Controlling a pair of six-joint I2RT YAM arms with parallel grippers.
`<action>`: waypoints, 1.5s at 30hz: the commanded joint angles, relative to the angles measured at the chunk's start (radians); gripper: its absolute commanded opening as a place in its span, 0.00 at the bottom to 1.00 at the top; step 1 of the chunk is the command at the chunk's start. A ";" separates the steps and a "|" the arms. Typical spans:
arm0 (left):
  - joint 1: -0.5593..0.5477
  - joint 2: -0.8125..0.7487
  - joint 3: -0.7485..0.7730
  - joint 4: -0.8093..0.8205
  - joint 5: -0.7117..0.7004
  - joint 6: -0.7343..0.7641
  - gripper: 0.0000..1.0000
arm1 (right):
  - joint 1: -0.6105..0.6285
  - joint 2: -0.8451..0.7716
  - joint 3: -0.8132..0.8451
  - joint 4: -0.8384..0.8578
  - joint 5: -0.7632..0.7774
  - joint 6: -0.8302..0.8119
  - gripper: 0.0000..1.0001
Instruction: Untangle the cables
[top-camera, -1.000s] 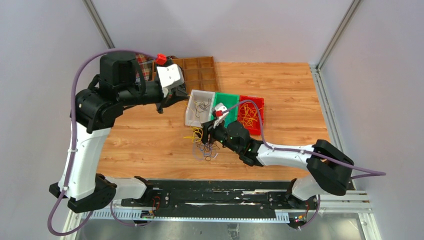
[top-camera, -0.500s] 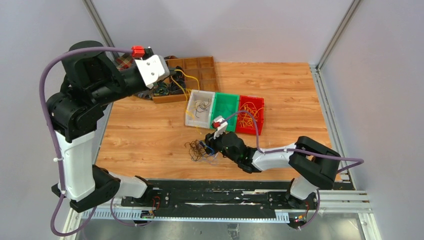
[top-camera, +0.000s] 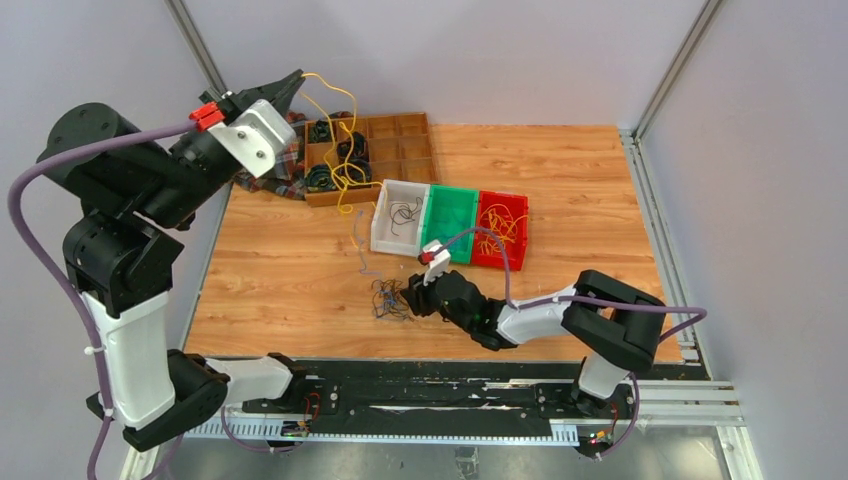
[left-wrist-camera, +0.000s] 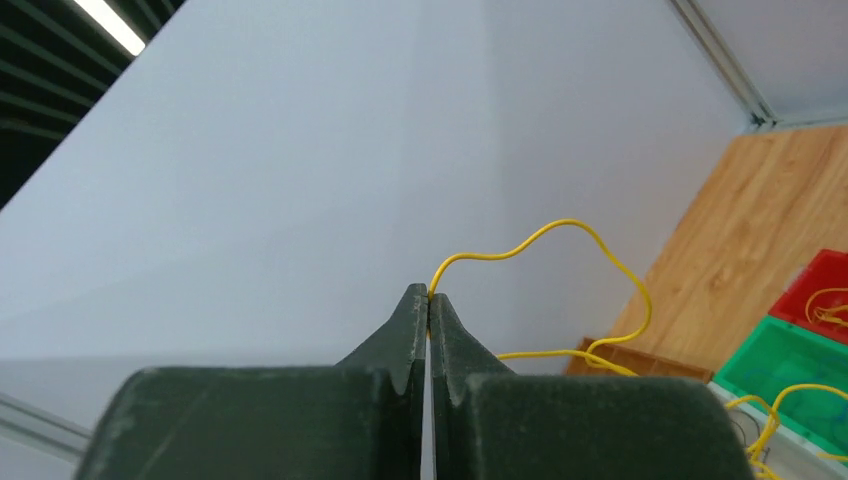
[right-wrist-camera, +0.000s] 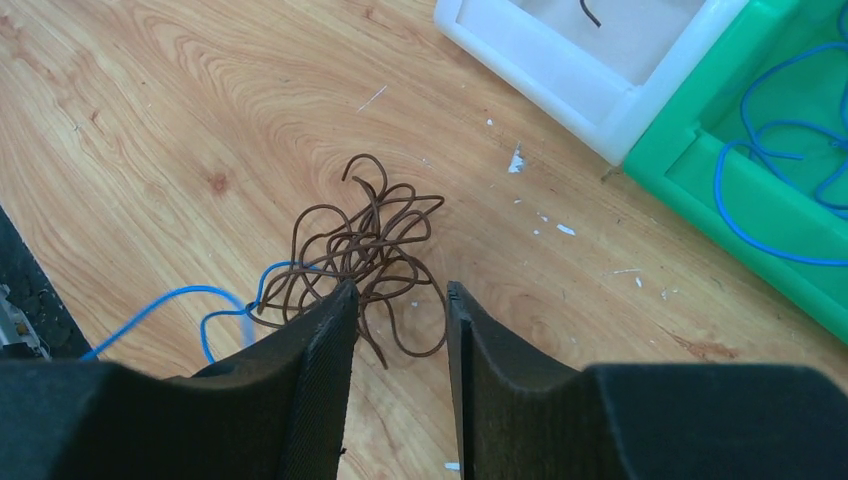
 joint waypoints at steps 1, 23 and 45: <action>-0.005 -0.021 -0.017 0.083 0.009 0.000 0.01 | 0.019 -0.094 0.016 -0.016 0.074 -0.063 0.40; -0.005 -0.078 -0.132 0.076 0.077 -0.050 0.00 | 0.019 -0.236 0.336 -0.136 -0.372 -0.188 0.66; -0.005 -0.062 -0.115 0.078 0.065 0.003 0.00 | 0.074 -0.200 0.178 0.060 -0.119 -0.071 0.57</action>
